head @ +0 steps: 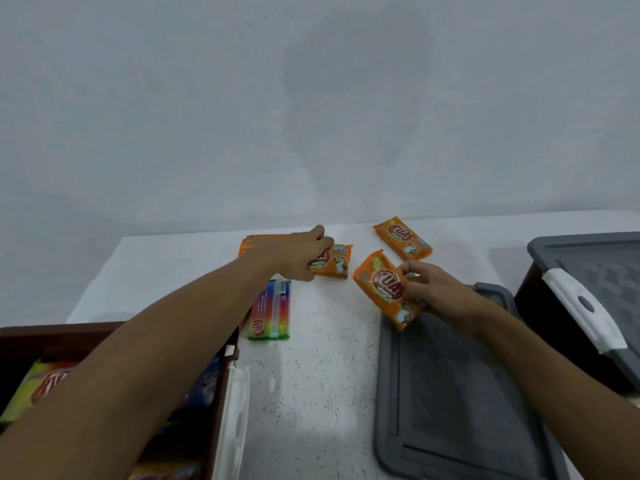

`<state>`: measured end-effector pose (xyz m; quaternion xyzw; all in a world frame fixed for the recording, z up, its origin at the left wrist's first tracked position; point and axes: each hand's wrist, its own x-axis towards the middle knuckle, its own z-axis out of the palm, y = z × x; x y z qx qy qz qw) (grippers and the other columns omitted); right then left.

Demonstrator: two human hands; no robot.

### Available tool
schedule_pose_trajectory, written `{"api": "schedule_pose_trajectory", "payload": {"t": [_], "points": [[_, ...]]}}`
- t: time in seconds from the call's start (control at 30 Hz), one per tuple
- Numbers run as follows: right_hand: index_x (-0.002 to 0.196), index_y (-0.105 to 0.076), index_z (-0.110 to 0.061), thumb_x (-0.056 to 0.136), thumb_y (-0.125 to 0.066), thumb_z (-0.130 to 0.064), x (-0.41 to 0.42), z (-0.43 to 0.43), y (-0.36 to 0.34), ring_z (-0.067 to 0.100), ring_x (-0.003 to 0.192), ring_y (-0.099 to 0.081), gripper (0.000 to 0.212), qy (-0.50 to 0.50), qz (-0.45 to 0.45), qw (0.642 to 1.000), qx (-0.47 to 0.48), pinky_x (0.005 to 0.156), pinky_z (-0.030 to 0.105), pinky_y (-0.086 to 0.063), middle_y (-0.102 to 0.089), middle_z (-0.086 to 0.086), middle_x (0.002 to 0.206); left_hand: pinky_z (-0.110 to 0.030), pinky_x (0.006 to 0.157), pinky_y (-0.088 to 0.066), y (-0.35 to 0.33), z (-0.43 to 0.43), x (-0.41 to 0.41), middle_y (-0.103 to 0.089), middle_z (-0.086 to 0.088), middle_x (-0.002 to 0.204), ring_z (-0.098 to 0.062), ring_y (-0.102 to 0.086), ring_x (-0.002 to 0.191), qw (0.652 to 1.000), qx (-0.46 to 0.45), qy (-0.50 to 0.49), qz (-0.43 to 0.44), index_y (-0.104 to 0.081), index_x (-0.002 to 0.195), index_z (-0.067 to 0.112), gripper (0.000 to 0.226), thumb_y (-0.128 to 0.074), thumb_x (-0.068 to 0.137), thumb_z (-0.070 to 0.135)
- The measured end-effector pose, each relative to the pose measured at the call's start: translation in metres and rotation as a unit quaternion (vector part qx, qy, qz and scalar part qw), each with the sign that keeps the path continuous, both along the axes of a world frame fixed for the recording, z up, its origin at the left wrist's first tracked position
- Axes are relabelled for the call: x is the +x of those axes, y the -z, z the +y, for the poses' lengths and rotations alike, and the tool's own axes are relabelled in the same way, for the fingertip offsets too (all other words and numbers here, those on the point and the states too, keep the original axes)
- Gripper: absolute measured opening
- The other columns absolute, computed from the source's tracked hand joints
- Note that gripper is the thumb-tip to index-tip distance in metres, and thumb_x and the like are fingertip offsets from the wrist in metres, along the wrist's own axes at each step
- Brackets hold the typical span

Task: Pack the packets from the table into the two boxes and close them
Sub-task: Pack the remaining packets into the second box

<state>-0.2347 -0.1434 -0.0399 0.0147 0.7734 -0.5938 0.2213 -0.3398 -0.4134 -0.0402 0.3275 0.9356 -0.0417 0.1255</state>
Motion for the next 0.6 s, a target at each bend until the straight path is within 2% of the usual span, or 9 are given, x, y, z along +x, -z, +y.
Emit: {"api": "schedule_pose_trajectory", "payload": {"t": [0.17,0.27,0.33,0.43,0.5,0.6], "points": [[0.107,-0.058,-0.013,0.092,-0.048,-0.005,0.007,-0.019,-0.012,0.023,0.090,-0.066,0.020,0.022,0.000,1.000,-0.002,0.080,0.038,-0.054,-0.066,0.010,0.109,-0.035,0.068,-0.052,-0.027,-0.013,0.017,-0.041,0.000,0.115,-0.020,-0.056,0.082,0.994,0.051,0.008,0.094,-0.037,0.132,0.016,0.081,-0.066,0.067,0.055],[0.107,-0.061,-0.019,0.092,-0.061,-0.026,0.019,-0.036,-0.022,0.019,0.086,-0.063,0.017,0.014,0.020,1.000,-0.009,0.072,0.033,-0.052,-0.065,0.009,0.105,-0.031,0.067,-0.049,-0.042,-0.033,0.034,-0.049,0.005,0.105,-0.017,-0.057,0.081,0.984,0.101,0.001,0.147,-0.042,0.125,0.022,0.075,-0.058,0.067,0.066],[0.112,-0.060,-0.024,0.079,-0.075,-0.045,0.028,-0.049,-0.027,0.018,0.084,-0.062,0.041,0.009,0.039,0.999,0.009,0.067,0.030,-0.050,-0.066,0.008,0.104,-0.032,0.068,-0.049,-0.049,-0.048,0.045,-0.053,0.007,0.104,-0.015,-0.057,0.083,0.976,0.135,-0.009,0.168,-0.045,0.123,0.024,0.074,-0.054,0.069,0.073],[0.117,-0.055,-0.032,0.067,-0.082,-0.050,0.042,-0.068,-0.033,0.018,0.085,-0.062,0.059,0.015,0.068,0.997,0.039,0.061,0.027,-0.048,-0.066,0.004,0.103,-0.031,0.070,-0.045,-0.061,-0.071,0.058,-0.055,0.009,0.106,-0.014,-0.057,0.089,0.969,0.172,-0.039,0.174,-0.047,0.123,0.025,0.074,-0.054,0.073,0.078],[0.116,-0.056,-0.034,0.067,-0.078,-0.054,0.053,-0.082,-0.039,0.019,0.086,-0.062,0.057,0.015,0.089,0.995,0.048,0.061,0.026,-0.046,-0.066,0.004,0.103,-0.032,0.074,-0.045,-0.068,-0.088,0.070,-0.057,0.010,0.112,-0.013,-0.056,0.093,0.964,0.198,-0.069,0.167,-0.046,0.128,0.027,0.077,-0.055,0.073,0.080],[0.110,-0.061,-0.030,0.069,-0.071,-0.055,0.069,-0.101,-0.050,0.016,0.080,-0.057,0.049,0.005,0.115,0.992,0.047,0.060,0.024,-0.042,-0.064,0.002,0.096,-0.034,0.078,-0.046,-0.078,-0.109,0.090,-0.060,0.011,0.111,-0.014,-0.058,0.092,0.961,0.216,-0.093,0.144,-0.043,0.132,0.033,0.087,-0.045,0.065,0.090]]}}
